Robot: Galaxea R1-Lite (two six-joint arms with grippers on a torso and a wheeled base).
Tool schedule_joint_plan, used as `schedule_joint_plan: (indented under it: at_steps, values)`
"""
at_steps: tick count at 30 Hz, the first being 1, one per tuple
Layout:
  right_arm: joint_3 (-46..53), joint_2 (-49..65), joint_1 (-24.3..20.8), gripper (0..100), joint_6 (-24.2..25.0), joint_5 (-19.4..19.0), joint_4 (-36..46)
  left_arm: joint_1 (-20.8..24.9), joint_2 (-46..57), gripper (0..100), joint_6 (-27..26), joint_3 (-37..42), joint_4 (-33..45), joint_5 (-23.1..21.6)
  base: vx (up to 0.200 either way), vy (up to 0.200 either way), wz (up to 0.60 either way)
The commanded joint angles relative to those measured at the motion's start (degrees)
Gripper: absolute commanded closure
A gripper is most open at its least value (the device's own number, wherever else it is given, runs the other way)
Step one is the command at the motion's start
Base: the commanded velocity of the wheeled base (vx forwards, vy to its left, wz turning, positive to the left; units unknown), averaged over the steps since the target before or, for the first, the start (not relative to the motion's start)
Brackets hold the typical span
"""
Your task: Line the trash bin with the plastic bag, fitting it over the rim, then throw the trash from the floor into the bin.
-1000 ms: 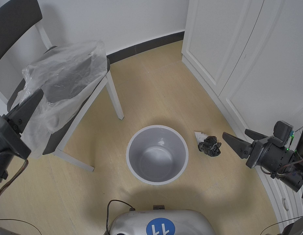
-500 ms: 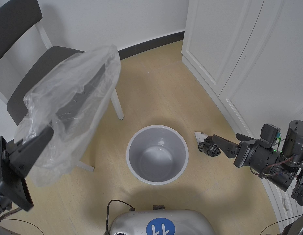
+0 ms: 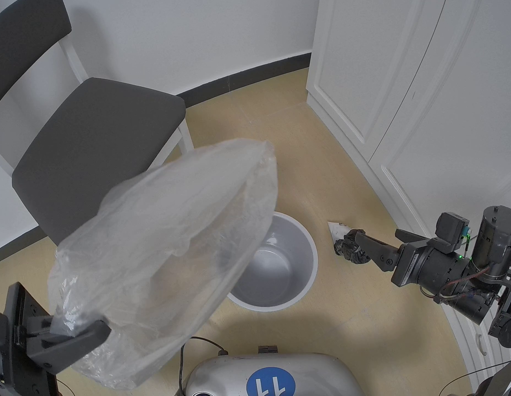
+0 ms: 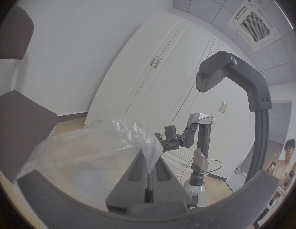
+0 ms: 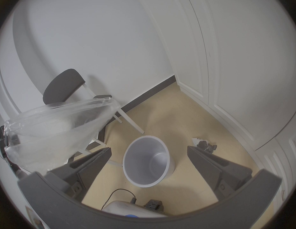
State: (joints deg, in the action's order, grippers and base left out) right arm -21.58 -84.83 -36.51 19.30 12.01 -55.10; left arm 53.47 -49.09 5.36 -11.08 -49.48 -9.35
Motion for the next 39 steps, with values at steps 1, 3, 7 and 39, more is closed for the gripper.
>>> schedule_joint_plan:
  at_steps: [1,3,7,39]
  values:
    - [0.3,-0.5,-0.7,0,0.0,-0.1,0.3,0.1,0.8,100,0.1,0.7,-0.1,-0.2,0.0,0.0,0.0]
    - [0.5,-0.8,-1.0,0,0.0,-0.2,0.2,0.1,0.8,100,0.1,0.8,-0.1,-0.3,0.0,0.0,0.0]
    - [0.7,-0.8,-1.4,0,0.0,-0.2,-0.2,0.1,1.6,100,0.2,1.1,-0.2,-1.9,0.0,0.0,0.0]
    - [0.8,-7.6,-1.5,0,4.1,-4.1,-0.3,1.1,2.0,100,1.7,2.1,-0.6,-4.3,0.0,0.0,0.0]
